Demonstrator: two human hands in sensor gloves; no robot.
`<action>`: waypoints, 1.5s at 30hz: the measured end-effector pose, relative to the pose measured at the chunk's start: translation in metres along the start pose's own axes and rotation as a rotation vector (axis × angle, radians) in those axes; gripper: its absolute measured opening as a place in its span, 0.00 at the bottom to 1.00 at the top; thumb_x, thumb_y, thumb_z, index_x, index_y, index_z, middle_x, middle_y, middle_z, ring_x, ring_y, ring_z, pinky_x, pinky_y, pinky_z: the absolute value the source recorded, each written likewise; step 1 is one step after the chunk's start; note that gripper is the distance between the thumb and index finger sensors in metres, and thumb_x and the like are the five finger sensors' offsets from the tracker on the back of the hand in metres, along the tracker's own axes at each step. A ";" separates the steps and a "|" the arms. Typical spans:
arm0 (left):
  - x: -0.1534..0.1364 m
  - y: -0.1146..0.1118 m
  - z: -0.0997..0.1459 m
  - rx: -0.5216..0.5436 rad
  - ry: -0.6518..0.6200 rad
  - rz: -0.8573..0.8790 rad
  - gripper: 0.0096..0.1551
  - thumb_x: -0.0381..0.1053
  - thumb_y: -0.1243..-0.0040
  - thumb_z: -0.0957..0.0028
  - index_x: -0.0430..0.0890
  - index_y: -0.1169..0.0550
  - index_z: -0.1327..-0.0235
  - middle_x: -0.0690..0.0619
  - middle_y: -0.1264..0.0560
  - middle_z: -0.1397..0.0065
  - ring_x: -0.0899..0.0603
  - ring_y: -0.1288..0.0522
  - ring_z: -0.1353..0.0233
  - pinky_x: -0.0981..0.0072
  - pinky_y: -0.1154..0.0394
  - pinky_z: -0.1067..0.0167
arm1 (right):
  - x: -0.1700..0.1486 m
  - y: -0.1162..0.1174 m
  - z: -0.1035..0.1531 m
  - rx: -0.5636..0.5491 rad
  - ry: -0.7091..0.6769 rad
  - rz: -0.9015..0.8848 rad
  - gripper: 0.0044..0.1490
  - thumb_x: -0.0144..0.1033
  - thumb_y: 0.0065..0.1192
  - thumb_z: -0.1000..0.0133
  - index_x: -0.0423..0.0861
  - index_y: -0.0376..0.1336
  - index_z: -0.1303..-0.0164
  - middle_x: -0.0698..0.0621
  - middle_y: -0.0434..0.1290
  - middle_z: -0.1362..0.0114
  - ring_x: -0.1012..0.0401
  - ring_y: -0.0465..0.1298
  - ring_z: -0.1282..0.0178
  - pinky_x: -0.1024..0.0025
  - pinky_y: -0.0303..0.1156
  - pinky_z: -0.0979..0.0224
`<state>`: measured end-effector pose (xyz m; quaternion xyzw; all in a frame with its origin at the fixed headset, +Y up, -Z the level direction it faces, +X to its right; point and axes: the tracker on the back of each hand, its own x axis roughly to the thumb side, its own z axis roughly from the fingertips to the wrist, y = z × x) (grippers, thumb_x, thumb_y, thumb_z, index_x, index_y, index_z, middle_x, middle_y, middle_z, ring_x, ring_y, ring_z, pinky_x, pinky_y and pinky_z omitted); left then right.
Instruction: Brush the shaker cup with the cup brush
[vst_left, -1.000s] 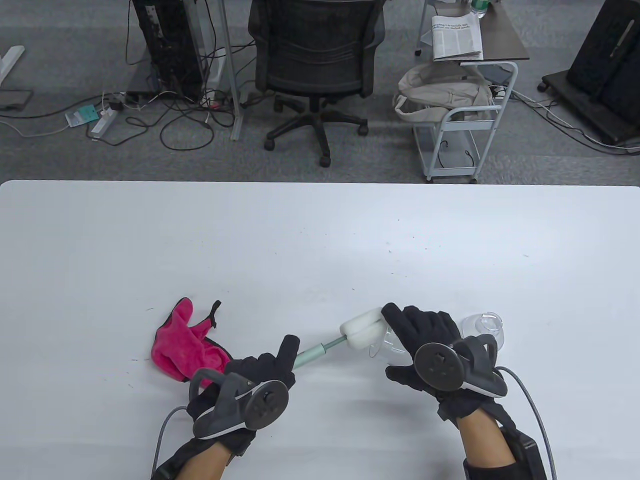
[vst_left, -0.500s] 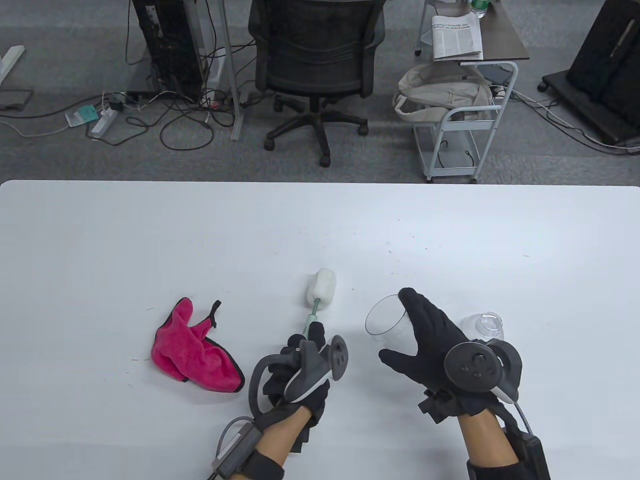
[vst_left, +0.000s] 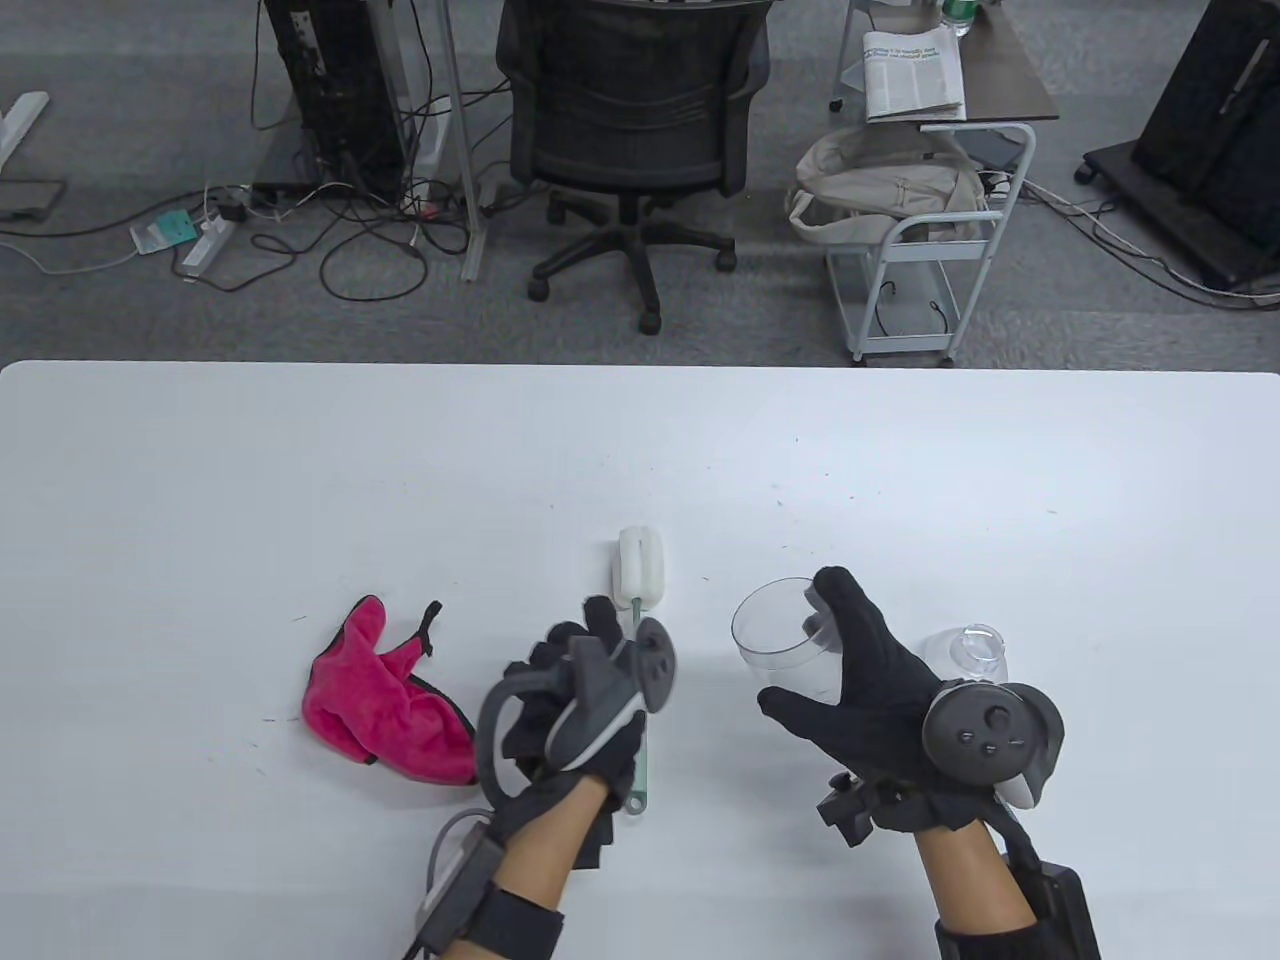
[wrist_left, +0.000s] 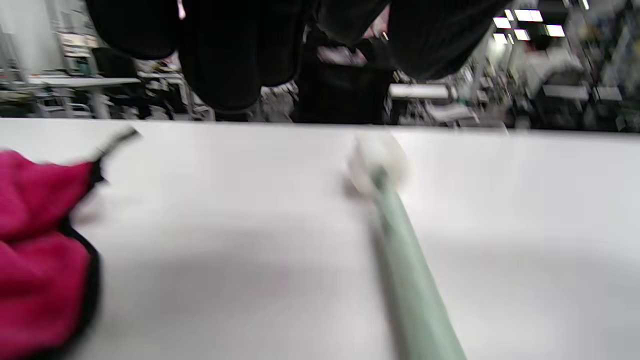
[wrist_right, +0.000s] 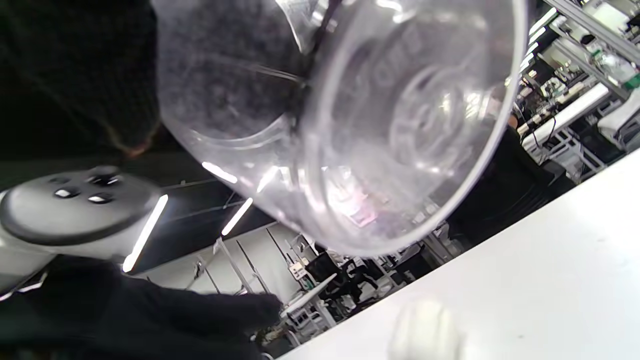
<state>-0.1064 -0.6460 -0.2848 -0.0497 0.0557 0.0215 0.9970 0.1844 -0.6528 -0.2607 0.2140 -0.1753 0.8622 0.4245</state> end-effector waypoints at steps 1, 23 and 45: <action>-0.020 0.007 -0.003 0.025 0.038 0.034 0.45 0.62 0.39 0.41 0.46 0.41 0.16 0.34 0.31 0.21 0.31 0.24 0.34 0.28 0.33 0.34 | 0.000 0.000 0.000 0.001 0.002 -0.014 0.64 0.66 0.72 0.51 0.60 0.36 0.18 0.36 0.56 0.19 0.39 0.75 0.31 0.40 0.71 0.27; -0.115 -0.025 -0.008 0.280 0.046 0.127 0.22 0.45 0.37 0.42 0.44 0.25 0.35 0.48 0.16 0.44 0.42 0.17 0.44 0.42 0.22 0.45 | 0.011 0.033 0.001 0.116 0.032 -0.211 0.58 0.66 0.73 0.52 0.56 0.43 0.24 0.34 0.60 0.22 0.40 0.77 0.31 0.44 0.73 0.29; -0.019 -0.011 0.094 0.604 -0.844 0.641 0.19 0.58 0.47 0.38 0.64 0.34 0.36 0.52 0.42 0.23 0.35 0.42 0.19 0.30 0.40 0.25 | 0.029 0.069 0.008 0.168 0.054 -0.518 0.28 0.60 0.65 0.49 0.56 0.62 0.45 0.32 0.61 0.23 0.40 0.78 0.33 0.48 0.76 0.31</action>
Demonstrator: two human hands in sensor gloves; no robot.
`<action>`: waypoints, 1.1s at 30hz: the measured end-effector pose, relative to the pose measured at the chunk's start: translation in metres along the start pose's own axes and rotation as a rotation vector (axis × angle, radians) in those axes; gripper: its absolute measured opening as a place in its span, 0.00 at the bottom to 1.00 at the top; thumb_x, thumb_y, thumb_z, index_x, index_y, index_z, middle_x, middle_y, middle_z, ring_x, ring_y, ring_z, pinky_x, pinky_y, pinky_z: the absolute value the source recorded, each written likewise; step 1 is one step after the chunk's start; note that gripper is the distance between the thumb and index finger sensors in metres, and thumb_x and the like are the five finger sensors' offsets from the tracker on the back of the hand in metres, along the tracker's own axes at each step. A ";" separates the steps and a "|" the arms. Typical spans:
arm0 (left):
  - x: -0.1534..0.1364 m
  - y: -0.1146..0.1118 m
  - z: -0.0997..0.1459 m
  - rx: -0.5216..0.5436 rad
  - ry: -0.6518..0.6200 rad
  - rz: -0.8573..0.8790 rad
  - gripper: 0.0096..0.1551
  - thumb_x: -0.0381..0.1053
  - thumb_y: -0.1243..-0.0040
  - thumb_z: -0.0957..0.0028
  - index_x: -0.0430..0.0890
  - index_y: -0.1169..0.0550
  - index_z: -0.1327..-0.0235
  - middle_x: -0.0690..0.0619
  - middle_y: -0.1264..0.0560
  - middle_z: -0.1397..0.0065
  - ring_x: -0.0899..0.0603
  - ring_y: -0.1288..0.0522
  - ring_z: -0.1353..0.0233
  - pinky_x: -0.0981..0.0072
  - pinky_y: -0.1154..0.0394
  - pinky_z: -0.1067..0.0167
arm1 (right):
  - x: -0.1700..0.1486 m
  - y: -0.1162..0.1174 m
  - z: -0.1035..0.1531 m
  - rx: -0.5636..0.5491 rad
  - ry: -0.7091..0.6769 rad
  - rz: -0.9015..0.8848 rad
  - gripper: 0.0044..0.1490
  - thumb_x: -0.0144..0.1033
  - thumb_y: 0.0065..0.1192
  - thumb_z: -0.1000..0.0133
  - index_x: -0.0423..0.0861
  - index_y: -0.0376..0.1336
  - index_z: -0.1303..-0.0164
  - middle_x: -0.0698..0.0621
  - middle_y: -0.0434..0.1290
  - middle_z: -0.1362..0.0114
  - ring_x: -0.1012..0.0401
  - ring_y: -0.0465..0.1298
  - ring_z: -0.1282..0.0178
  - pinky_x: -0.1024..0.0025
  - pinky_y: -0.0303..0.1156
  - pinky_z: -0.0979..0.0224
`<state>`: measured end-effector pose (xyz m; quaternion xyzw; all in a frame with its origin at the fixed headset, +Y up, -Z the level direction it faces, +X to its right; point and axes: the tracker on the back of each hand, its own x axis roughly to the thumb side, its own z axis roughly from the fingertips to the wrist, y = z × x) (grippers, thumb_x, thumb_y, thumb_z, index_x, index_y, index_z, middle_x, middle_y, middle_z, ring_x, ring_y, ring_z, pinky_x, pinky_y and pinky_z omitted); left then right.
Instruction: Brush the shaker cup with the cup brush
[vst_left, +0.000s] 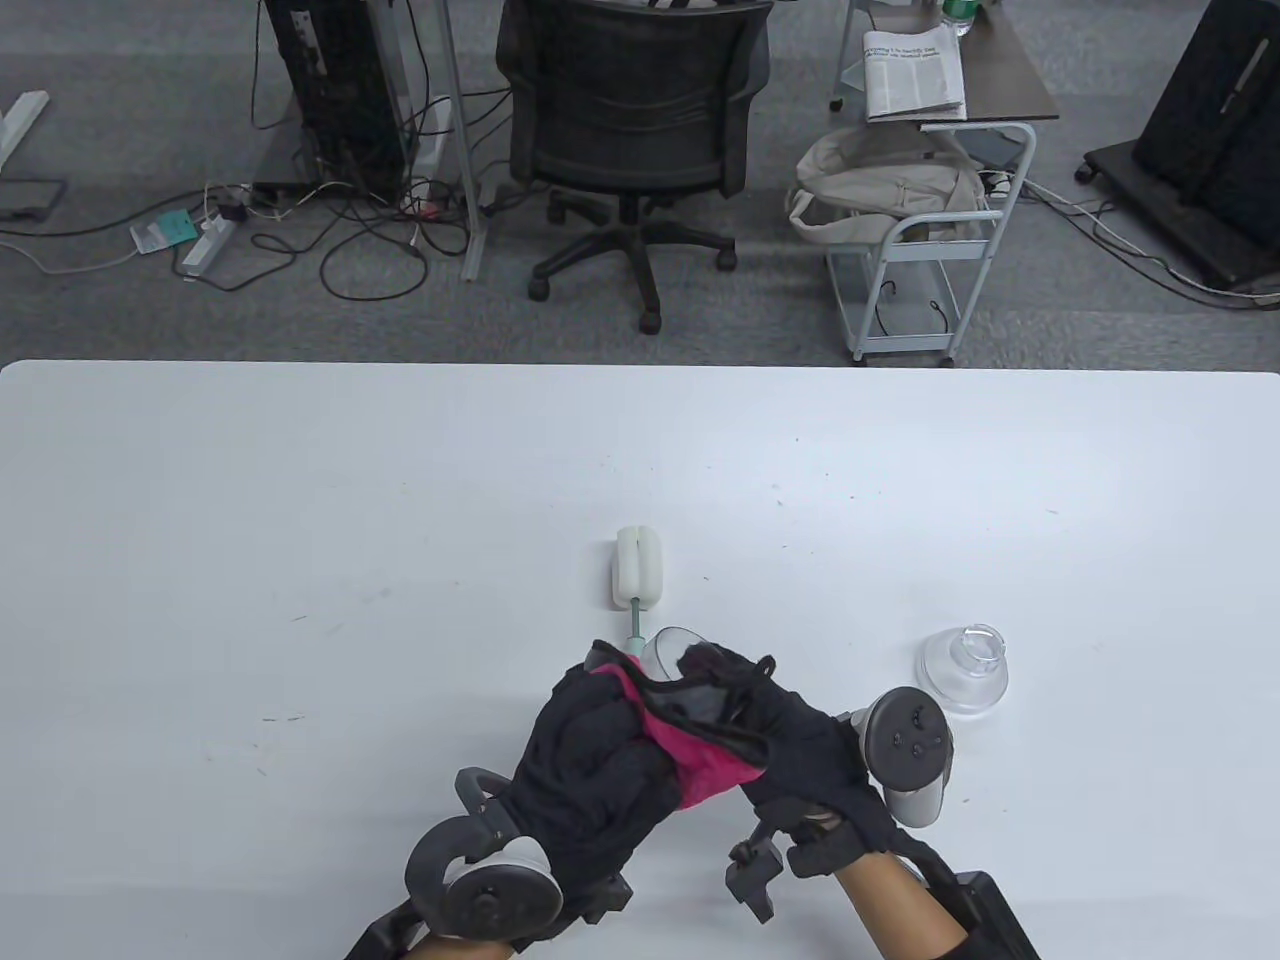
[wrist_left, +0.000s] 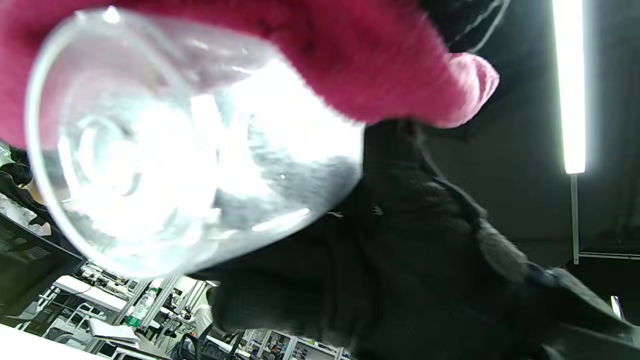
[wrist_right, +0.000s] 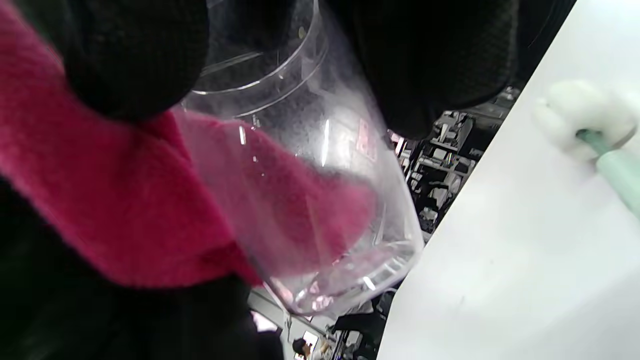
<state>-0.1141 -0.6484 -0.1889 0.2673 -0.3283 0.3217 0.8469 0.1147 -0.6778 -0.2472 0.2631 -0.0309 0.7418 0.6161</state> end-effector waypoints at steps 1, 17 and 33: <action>-0.005 -0.001 -0.001 -0.040 0.022 -0.005 0.35 0.58 0.49 0.37 0.68 0.51 0.24 0.53 0.49 0.19 0.35 0.45 0.17 0.31 0.41 0.24 | 0.003 0.003 -0.002 0.054 -0.027 0.019 0.28 0.59 0.66 0.50 0.56 0.62 0.46 0.32 0.61 0.23 0.40 0.78 0.34 0.48 0.77 0.32; 0.019 -0.020 0.005 -0.194 -0.291 -0.389 0.19 0.57 0.47 0.37 0.64 0.30 0.34 0.61 0.56 0.12 0.37 0.62 0.10 0.27 0.58 0.19 | -0.015 -0.001 0.001 0.086 0.148 -0.240 0.23 0.57 0.52 0.42 0.54 0.64 0.44 0.26 0.59 0.25 0.38 0.77 0.36 0.47 0.76 0.34; -0.006 -0.013 0.000 -0.315 0.035 -0.366 0.69 0.66 0.37 0.42 0.54 0.77 0.28 0.38 0.60 0.11 0.25 0.48 0.14 0.27 0.40 0.25 | 0.004 0.005 0.003 -0.006 0.025 -0.035 0.27 0.58 0.64 0.47 0.51 0.67 0.47 0.28 0.60 0.23 0.36 0.77 0.35 0.45 0.75 0.33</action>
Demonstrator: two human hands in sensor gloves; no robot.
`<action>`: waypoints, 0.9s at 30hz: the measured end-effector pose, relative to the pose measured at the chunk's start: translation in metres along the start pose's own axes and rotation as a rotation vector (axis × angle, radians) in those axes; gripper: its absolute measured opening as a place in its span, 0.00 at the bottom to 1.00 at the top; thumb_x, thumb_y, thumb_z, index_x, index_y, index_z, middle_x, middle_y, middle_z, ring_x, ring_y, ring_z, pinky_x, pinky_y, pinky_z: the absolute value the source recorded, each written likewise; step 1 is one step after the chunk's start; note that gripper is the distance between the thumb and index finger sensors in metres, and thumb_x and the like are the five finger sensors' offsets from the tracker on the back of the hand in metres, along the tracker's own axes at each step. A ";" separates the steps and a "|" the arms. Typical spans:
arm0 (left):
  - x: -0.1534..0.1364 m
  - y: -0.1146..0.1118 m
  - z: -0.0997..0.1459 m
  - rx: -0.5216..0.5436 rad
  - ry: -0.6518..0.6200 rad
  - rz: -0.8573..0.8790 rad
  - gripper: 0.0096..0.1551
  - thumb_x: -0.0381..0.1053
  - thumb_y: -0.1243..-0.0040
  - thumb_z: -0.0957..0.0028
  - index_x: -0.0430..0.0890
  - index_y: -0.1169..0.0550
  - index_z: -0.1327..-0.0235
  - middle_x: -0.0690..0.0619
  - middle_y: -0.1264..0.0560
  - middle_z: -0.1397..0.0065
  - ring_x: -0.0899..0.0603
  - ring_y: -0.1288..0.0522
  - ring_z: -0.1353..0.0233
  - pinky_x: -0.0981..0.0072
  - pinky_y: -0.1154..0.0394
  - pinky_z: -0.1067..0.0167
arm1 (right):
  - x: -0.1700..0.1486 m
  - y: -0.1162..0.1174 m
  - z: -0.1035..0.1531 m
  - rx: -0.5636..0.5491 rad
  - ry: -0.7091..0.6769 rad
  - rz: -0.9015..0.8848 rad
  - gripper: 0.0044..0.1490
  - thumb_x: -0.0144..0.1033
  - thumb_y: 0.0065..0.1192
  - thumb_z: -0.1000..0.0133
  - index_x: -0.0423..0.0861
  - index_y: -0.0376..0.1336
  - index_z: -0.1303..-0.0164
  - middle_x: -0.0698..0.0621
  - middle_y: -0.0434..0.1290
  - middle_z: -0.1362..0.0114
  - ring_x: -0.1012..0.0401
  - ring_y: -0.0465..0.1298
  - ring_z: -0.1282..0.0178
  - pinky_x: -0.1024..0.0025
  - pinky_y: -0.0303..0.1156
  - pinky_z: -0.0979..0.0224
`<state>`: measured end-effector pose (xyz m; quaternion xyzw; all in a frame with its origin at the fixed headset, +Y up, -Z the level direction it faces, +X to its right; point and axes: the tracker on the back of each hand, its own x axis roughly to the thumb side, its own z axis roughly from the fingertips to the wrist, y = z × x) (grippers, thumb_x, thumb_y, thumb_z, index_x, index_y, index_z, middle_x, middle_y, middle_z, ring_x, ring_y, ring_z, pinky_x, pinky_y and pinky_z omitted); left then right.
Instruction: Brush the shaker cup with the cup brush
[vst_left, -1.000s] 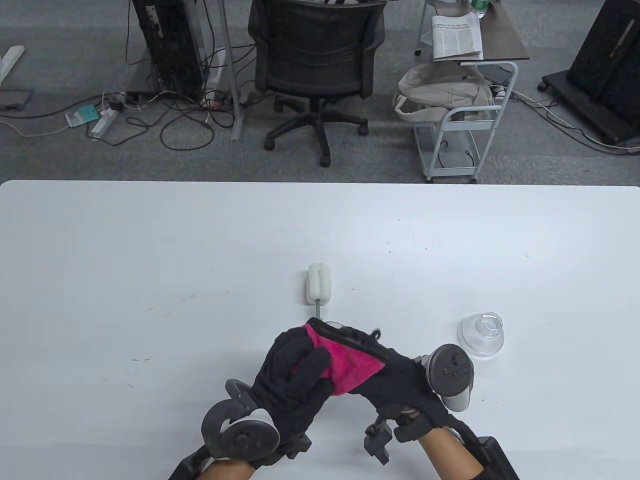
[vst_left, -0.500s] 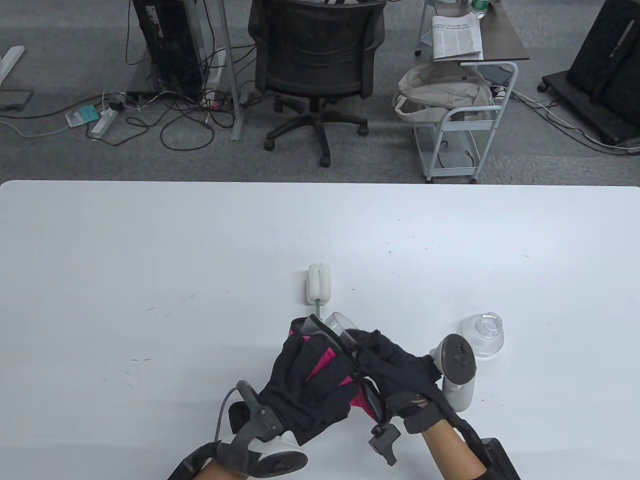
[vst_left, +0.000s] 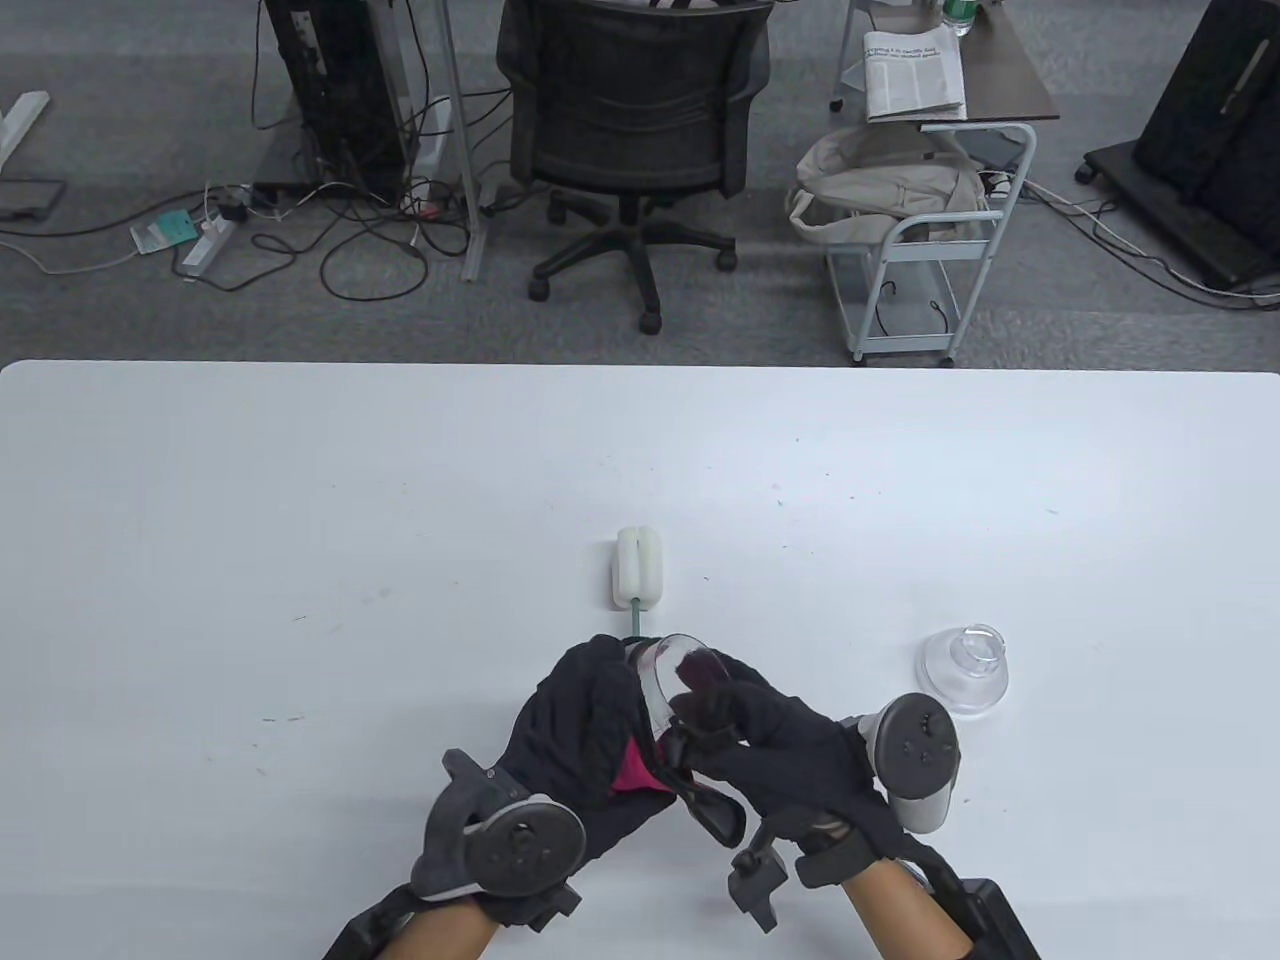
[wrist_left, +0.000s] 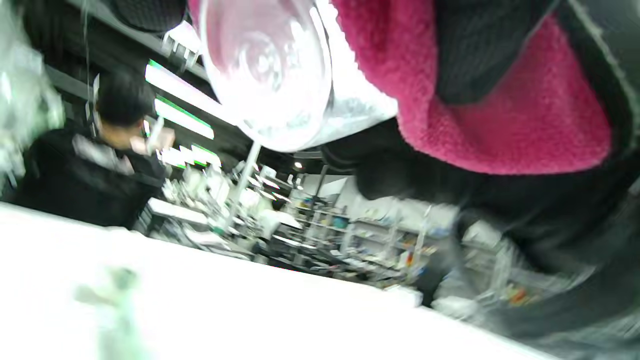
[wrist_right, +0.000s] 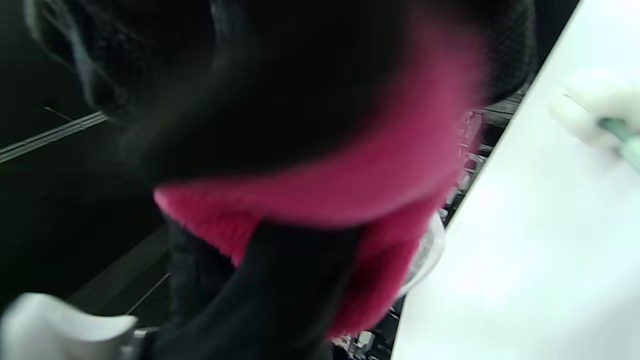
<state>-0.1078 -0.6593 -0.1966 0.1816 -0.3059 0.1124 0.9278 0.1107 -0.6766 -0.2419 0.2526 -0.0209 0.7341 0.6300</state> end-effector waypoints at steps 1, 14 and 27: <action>0.007 0.000 0.002 0.061 0.005 -0.117 0.70 0.68 0.38 0.42 0.53 0.77 0.28 0.37 0.61 0.12 0.25 0.48 0.14 0.28 0.40 0.25 | -0.002 0.009 0.000 0.071 0.013 0.021 0.27 0.58 0.59 0.46 0.51 0.67 0.46 0.27 0.58 0.23 0.36 0.76 0.34 0.46 0.75 0.32; -0.029 0.011 -0.003 -0.021 -0.148 0.557 0.68 0.71 0.32 0.50 0.60 0.66 0.20 0.41 0.49 0.10 0.27 0.38 0.17 0.31 0.32 0.29 | 0.015 -0.004 -0.005 0.213 -0.082 -0.050 0.37 0.66 0.74 0.58 0.48 0.68 0.51 0.31 0.58 0.20 0.34 0.75 0.35 0.41 0.74 0.31; -0.039 -0.025 -0.003 0.054 0.042 1.356 0.63 0.59 0.35 0.40 0.57 0.70 0.24 0.37 0.53 0.13 0.27 0.36 0.21 0.35 0.31 0.29 | -0.009 -0.007 0.002 0.031 0.015 -0.505 0.22 0.58 0.55 0.39 0.56 0.65 0.42 0.32 0.39 0.15 0.40 0.68 0.21 0.47 0.69 0.20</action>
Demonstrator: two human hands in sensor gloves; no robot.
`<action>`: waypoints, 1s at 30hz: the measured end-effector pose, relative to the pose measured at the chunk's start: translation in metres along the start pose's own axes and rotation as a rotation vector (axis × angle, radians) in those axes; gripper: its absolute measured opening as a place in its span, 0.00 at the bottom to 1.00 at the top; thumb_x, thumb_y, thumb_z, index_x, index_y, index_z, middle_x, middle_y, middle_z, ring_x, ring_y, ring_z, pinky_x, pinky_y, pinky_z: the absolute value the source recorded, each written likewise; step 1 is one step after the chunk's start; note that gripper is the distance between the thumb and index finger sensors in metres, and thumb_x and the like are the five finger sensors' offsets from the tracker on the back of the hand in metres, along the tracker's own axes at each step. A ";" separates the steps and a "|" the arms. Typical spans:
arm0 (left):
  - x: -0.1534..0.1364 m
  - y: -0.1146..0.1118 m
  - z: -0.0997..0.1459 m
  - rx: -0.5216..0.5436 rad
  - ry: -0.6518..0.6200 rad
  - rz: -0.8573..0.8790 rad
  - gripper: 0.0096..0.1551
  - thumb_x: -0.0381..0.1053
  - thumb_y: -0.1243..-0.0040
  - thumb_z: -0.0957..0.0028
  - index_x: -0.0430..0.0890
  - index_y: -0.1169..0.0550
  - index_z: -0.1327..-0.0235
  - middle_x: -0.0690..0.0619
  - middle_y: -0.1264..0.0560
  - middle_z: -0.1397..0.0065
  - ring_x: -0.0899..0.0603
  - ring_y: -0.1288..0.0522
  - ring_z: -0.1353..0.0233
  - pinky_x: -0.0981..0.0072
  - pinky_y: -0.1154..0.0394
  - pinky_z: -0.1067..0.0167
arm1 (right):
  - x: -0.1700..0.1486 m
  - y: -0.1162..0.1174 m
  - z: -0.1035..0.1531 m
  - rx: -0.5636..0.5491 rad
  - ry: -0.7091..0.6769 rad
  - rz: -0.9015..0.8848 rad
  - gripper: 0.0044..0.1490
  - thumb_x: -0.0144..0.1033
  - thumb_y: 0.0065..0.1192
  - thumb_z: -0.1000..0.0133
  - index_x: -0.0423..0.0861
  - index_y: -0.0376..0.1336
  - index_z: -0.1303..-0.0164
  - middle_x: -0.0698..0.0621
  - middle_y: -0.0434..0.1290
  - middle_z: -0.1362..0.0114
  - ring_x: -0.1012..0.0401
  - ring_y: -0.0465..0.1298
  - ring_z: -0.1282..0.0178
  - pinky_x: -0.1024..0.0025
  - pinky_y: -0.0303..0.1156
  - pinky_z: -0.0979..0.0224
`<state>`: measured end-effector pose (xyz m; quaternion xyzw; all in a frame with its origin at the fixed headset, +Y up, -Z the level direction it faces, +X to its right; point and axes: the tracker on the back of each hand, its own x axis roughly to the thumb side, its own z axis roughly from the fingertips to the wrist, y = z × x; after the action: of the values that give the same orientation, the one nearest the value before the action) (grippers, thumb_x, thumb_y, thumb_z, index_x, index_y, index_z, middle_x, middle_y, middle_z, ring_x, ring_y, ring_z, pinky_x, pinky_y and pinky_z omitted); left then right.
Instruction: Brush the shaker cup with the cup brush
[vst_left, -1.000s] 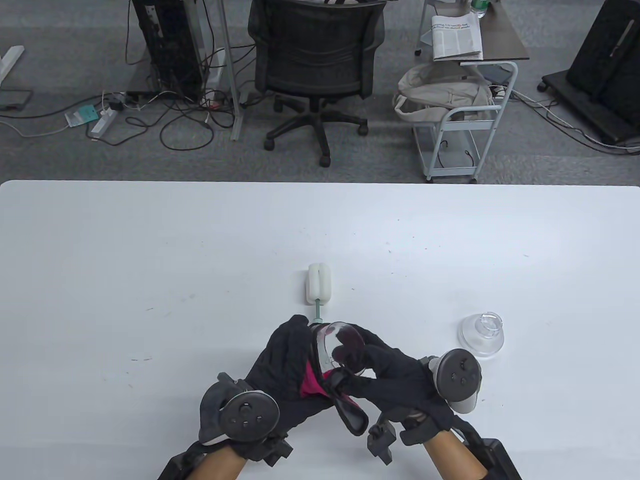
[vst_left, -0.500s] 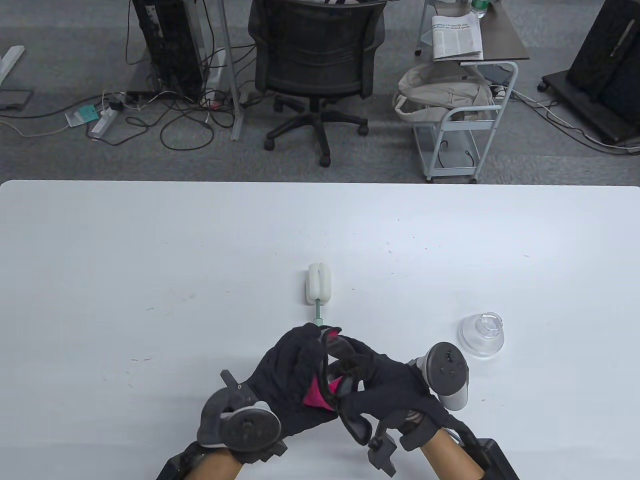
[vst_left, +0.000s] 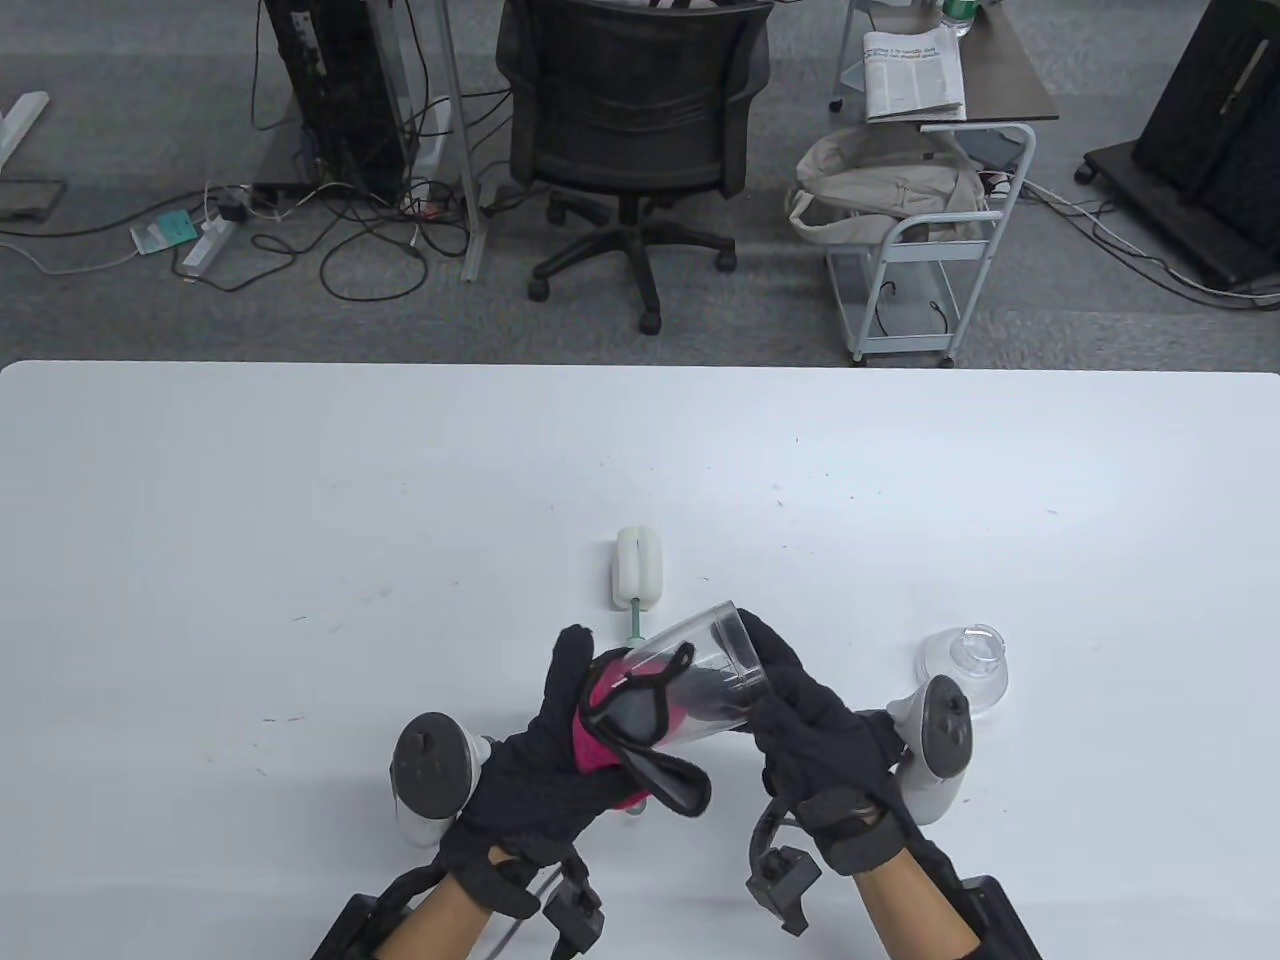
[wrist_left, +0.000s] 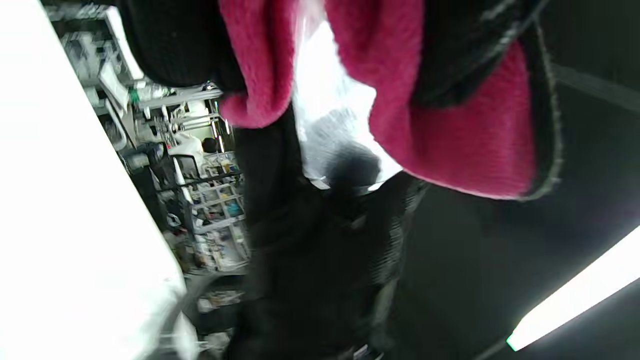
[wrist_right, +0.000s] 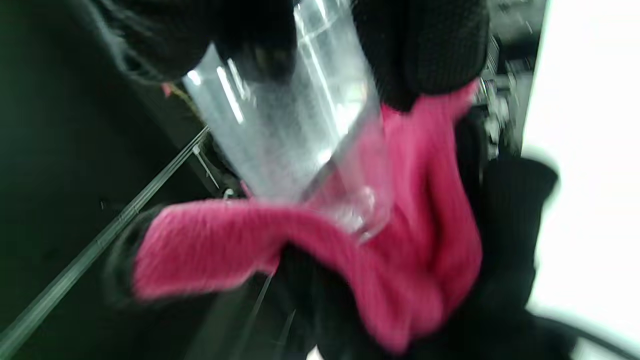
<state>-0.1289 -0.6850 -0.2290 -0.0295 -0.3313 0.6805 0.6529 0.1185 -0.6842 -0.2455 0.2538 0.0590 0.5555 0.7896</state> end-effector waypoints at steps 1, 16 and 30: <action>-0.004 -0.002 0.002 0.041 0.017 0.059 0.63 0.58 0.36 0.40 0.58 0.73 0.26 0.38 0.56 0.13 0.26 0.40 0.19 0.34 0.34 0.26 | -0.006 0.007 0.001 0.032 0.037 -0.021 0.23 0.56 0.55 0.39 0.55 0.64 0.40 0.32 0.35 0.15 0.43 0.62 0.16 0.45 0.63 0.17; -0.024 -0.016 0.005 0.039 0.150 0.363 0.65 0.72 0.58 0.36 0.45 0.89 0.47 0.27 0.72 0.22 0.21 0.49 0.20 0.36 0.38 0.25 | 0.007 0.091 0.021 0.083 -0.694 1.739 0.23 0.39 0.59 0.35 0.42 0.64 0.34 0.22 0.29 0.23 0.27 0.51 0.27 0.34 0.57 0.28; 0.020 -0.026 0.003 -0.058 -0.118 -0.705 0.35 0.62 0.48 0.37 0.58 0.42 0.17 0.51 0.65 0.12 0.29 0.70 0.16 0.25 0.61 0.26 | 0.003 0.037 0.000 -0.050 0.005 0.648 0.21 0.42 0.54 0.38 0.43 0.65 0.41 0.32 0.49 0.16 0.28 0.61 0.30 0.40 0.66 0.30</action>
<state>-0.1111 -0.6703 -0.2062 0.1074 -0.3775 0.4041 0.8262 0.0885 -0.6723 -0.2280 0.2384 -0.0366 0.7799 0.5776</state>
